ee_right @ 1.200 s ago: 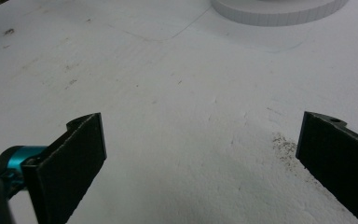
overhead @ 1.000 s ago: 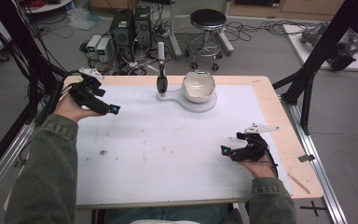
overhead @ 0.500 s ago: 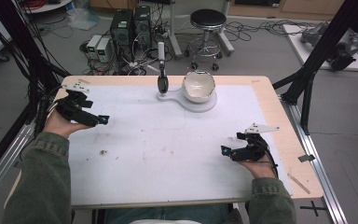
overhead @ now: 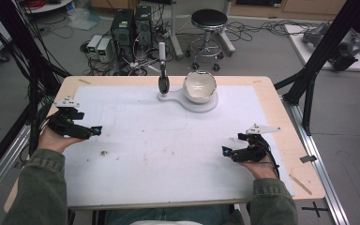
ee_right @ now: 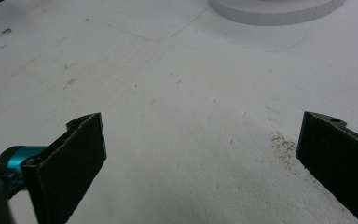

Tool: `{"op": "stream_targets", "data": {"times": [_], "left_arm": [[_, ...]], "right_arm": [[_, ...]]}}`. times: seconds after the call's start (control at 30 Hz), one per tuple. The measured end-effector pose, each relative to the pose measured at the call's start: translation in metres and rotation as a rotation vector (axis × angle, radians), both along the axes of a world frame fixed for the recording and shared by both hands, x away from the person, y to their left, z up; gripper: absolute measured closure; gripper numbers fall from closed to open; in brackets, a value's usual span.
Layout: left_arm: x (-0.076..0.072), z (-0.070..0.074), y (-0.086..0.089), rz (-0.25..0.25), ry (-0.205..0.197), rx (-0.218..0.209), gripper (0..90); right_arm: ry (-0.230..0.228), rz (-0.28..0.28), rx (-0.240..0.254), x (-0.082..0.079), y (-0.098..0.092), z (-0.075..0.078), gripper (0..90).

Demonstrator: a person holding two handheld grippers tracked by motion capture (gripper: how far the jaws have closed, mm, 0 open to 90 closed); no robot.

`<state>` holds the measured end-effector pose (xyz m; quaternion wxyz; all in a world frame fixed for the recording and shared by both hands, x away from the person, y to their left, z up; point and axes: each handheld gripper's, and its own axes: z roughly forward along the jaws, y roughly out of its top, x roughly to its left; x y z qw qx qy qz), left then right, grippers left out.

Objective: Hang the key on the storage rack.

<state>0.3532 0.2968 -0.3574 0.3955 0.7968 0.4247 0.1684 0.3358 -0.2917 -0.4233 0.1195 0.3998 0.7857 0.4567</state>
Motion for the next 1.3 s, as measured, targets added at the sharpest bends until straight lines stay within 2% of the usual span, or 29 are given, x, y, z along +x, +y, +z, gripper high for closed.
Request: {"op": "stream_targets", "data": {"times": [0.07,0.13,0.37,0.4,0.5,0.53,0.6,0.7,0.87,0.97,1.03,1.07,1.17,1.27,1.3], "left_arm": [[-0.006,-0.003,0.005,0.024,-0.014,-0.005,2.1],[-0.013,-0.006,0.009,0.055,-0.044,-0.024,2.1],[-0.031,-0.014,0.022,0.131,-0.128,-0.051,2.0],[-0.034,-0.016,0.023,0.144,-0.145,-0.054,2.1],[-0.041,-0.022,0.024,0.192,-0.232,-0.064,2.1],[-0.042,-0.024,0.025,0.203,-0.251,-0.081,2.1],[-0.045,-0.029,0.024,0.212,-0.273,-0.084,2.1],[-0.047,-0.037,0.024,0.209,-0.267,-0.104,2.1],[-0.052,-0.048,0.024,0.21,-0.236,-0.081,2.1],[-0.057,-0.054,0.024,0.218,-0.239,-0.07,2.1],[-0.061,-0.059,0.025,0.225,-0.252,-0.09,2.1],[-0.062,-0.062,0.025,0.227,-0.246,-0.102,2.1],[-0.063,-0.067,0.024,0.213,-0.219,-0.089,2.1],[-0.062,-0.067,0.022,0.206,-0.224,-0.127,2.1],[-0.062,-0.067,0.022,0.204,-0.227,-0.121,2.1]], "right_arm": [[0.001,0.0,0.001,0.0,0.0,0.0,0.5],[-0.005,0.0,-0.001,0.0,0.0,0.0,0.5],[-0.005,-0.001,-0.003,0.0,0.001,0.0,0.5],[-0.001,0.0,-0.003,0.0,0.001,0.0,0.5],[-0.002,-0.002,-0.004,0.0,0.002,-0.001,0.5],[-0.002,-0.002,-0.003,0.0,0.001,-0.001,0.5],[-0.005,-0.002,-0.003,0.0,0.001,0.0,0.5],[-0.004,0.0,-0.004,0.0,0.001,-0.001,0.5],[-0.004,0.002,-0.006,0.0,0.001,-0.001,0.5],[-0.002,0.003,-0.008,0.0,0.001,-0.001,0.5],[0.0,0.003,-0.01,0.0,0.002,-0.001,0.5],[0.001,0.004,-0.011,0.0,0.002,-0.001,0.5],[-0.003,0.009,-0.027,0.002,0.002,-0.003,0.5],[0.004,0.012,-0.036,0.002,0.004,-0.004,0.5],[0.009,0.01,-0.039,0.002,0.004,-0.004,0.5]]}}
